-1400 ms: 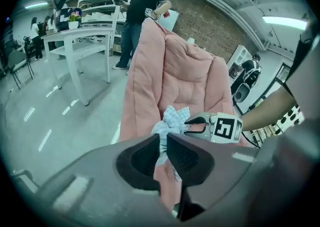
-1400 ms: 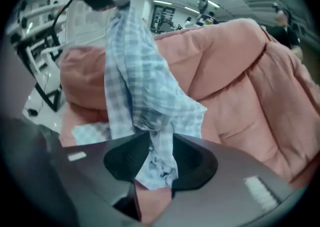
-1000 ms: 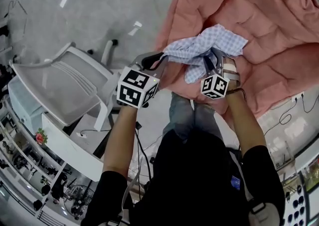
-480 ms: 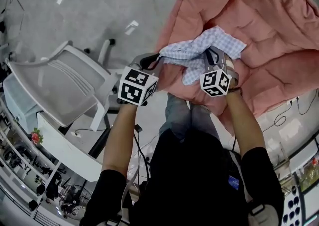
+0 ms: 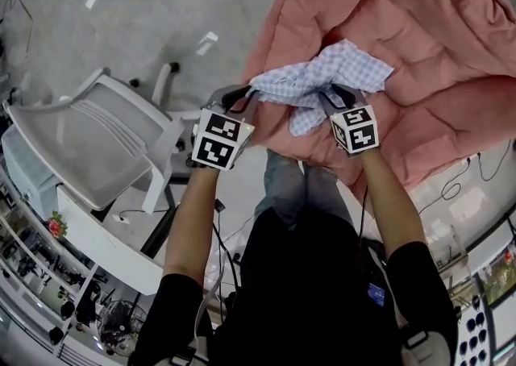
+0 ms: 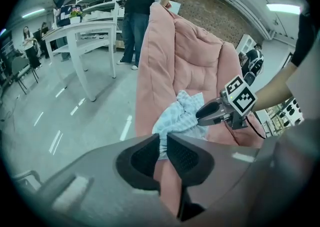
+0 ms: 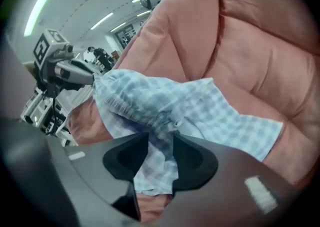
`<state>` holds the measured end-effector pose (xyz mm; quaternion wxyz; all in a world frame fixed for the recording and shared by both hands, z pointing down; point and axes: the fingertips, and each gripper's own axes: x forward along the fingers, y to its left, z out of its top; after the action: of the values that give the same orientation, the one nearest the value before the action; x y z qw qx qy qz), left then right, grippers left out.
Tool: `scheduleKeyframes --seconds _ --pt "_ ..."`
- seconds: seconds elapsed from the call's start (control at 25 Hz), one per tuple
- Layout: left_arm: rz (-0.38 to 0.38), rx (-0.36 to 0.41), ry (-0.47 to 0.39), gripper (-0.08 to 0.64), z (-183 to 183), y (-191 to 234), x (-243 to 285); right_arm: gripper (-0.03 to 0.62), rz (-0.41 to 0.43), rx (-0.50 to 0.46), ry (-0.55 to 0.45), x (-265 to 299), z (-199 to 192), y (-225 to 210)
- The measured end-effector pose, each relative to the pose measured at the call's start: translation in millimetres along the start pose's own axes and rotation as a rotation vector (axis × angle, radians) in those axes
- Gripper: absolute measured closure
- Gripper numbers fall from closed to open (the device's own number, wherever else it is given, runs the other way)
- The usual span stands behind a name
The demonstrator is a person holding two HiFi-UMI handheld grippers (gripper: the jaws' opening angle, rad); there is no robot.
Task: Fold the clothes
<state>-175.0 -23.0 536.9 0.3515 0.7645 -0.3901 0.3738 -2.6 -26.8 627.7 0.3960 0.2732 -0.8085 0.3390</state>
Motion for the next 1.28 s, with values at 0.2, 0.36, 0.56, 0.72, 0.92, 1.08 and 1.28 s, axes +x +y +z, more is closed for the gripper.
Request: scheduleKeyframes --seconds 0.2,0.36,0.56,0.72,0.92,1.08,1.28 --pt "0.022 0.053 0.02 0.506 -5.7 -3.1 3.8 0.436 0.066 0.21 0.019 13.8 -0.8 -4.0" --pt "0.021 0.053 0.01 0.506 -8.7 -2.3 3.1 0.441 0.095 0.286 -0.009 21.2 8.4 -4.1" --pt "0.017 0.069 0.008 0.505 -13.4 -1.8 6.2 0.543 0.086 0.311 -0.022 18.1 14.2 -3.0" --pt "0.025 0.113 0.025 0.505 -15.4 -4.5 8.4 0.554 0.085 0.324 -0.038 -7.7 10.7 -2.9" --pt "0.007 0.187 0.04 0.505 -5.1 -16.8 5.1 0.555 0.118 0.433 -0.135 -67.7 26.2 -16.7" --pt "-0.033 0.234 0.021 0.505 19.0 -39.4 -8.2 0.555 0.168 0.459 -0.242 -124.0 59.3 -18.8" --pt "-0.062 0.293 -0.015 0.505 51.7 -74.5 -36.8 0.557 0.208 0.475 -0.361 -190.2 94.5 -17.6"
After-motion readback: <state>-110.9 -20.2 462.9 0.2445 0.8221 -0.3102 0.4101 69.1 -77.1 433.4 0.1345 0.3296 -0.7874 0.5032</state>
